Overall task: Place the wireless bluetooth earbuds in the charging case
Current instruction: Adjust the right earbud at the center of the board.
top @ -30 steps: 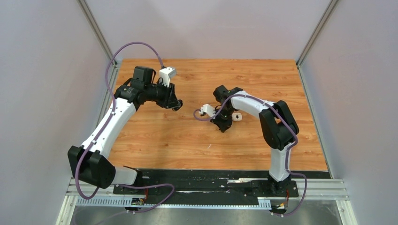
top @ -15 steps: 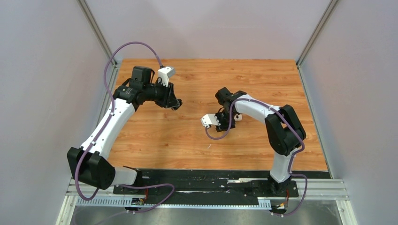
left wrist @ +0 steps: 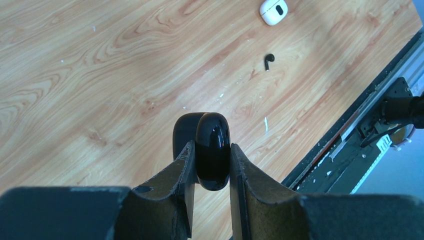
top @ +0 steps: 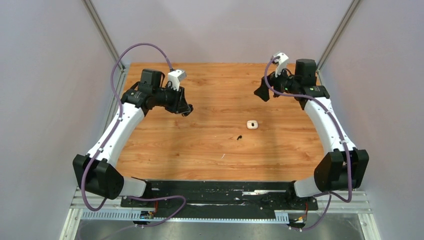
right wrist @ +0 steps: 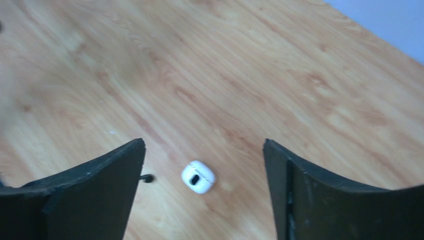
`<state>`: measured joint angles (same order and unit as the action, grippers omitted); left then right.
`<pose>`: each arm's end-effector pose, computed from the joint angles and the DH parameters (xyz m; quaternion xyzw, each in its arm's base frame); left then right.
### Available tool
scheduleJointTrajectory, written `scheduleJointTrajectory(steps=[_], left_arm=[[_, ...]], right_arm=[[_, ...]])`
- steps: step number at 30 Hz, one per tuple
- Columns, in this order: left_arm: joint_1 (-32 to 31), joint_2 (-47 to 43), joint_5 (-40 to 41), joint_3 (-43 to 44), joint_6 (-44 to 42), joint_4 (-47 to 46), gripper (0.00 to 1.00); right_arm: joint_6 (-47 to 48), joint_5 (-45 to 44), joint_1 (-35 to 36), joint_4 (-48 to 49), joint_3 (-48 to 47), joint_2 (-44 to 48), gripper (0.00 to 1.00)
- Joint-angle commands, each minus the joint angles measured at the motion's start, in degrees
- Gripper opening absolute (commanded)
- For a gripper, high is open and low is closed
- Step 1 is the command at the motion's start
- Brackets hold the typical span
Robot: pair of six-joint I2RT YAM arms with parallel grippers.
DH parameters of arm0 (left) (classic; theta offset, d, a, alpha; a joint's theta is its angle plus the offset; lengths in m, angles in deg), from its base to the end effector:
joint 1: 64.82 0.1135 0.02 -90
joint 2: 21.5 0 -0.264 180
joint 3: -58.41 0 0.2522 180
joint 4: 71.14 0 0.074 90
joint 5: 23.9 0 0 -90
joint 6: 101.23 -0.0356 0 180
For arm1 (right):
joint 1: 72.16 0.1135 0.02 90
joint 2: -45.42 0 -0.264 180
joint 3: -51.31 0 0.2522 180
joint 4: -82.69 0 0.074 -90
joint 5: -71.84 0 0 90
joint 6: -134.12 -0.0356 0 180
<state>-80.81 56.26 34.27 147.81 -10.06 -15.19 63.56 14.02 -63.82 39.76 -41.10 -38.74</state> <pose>0.2694 -0.0967 0.3496 0.2199 0.8651 -0.3056 0.3315 0.3221 0.0664 0.3531 -0.3292 0.7953 0.2012 0.4677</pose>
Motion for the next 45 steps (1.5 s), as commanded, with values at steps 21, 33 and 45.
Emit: scheduleJointTrajectory(steps=[21, 33, 45], left_arm=[[1.66, 2.86, 2.07, 5.02, -4.27, 4.35, 0.00], [1.75, 2.70, 2.27, 4.71, -4.49, 4.12, 0.00], [2.45, 2.32, 2.59, 4.53, -4.82, 3.97, 0.00]], right_arm=[[39.20, 14.40, 7.21, 24.07, 39.92, 1.73, 0.44], [43.41, 15.04, 8.65, 18.67, 31.98, -8.90, 0.38], [50.39, 15.10, 9.61, 7.67, 27.44, -13.30, 0.35]])
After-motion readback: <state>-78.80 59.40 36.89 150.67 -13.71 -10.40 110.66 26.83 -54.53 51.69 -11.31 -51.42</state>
